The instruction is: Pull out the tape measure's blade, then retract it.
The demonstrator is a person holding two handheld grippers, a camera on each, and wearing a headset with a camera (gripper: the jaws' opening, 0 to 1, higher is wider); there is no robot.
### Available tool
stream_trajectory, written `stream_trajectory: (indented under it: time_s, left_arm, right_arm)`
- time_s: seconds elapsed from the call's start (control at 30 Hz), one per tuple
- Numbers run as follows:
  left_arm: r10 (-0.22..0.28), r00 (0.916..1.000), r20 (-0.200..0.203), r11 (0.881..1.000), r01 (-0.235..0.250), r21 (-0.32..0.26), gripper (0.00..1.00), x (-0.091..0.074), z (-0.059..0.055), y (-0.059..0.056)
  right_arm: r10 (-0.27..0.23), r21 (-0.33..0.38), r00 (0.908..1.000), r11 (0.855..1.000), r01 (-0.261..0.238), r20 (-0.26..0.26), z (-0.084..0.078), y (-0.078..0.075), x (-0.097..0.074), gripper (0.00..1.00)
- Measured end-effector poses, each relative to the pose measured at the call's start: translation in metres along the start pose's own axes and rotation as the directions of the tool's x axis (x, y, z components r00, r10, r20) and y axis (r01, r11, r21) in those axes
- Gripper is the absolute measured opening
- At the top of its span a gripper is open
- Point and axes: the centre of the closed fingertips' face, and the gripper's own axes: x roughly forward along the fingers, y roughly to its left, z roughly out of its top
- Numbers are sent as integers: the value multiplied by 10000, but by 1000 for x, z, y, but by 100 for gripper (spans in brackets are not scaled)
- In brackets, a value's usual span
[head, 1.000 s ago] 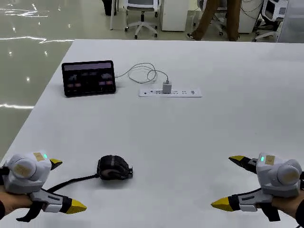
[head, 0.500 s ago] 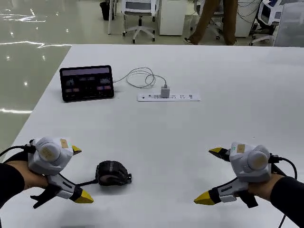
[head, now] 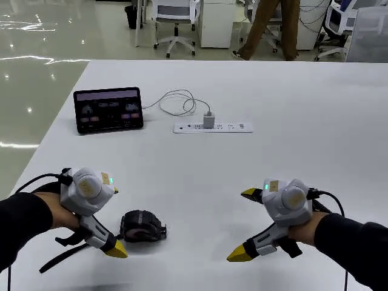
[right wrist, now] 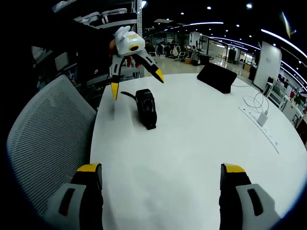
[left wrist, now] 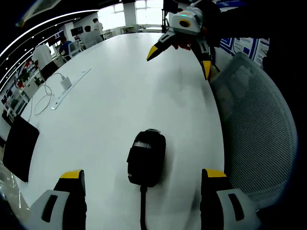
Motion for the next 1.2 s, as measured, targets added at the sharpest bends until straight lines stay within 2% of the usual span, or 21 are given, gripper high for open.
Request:
stream_trajectory:
  time_s: [0.07,0.17,0.27,0.5,0.63,0.77,0.87,1.2]
  left_arm:
    - [-102,9999,-132,9999,104,136,96,4,2,-1]
    - [-134,9994,-305,9989,148,455,88,8,4,-3]
    - [-421,9985,-357,9976,440,536,83,12,6,-8]
    - [-528,9945,-905,9947,604,834,70,19,1,-9]
    - [-586,9935,-974,9938,673,886,64,22,5,-9]
    - [-600,9931,-1009,9929,698,961,57,27,8,-8]
    - [-612,9924,-1063,9925,718,985,49,29,10,-7]
    - [-738,9903,-1177,9897,872,1132,44,32,13,-9]
  right_arm:
    - [99,-144,9999,9998,-99,18,6,2,6,99]
    - [265,-316,9996,9991,-266,-20,11,4,14,98]
    - [480,-436,9988,9979,-483,-72,16,8,23,96]
    - [894,-845,9958,9923,-908,-203,30,14,44,90]
    - [1068,-900,9939,9900,-1089,-274,37,16,56,87]
    - [1242,-838,9923,9887,-1240,-35,51,20,64,84]
    - [1309,-875,9914,9876,-1304,-5,57,21,70,83]
    - [1450,-948,9891,9846,-1467,-249,56,23,86,80]
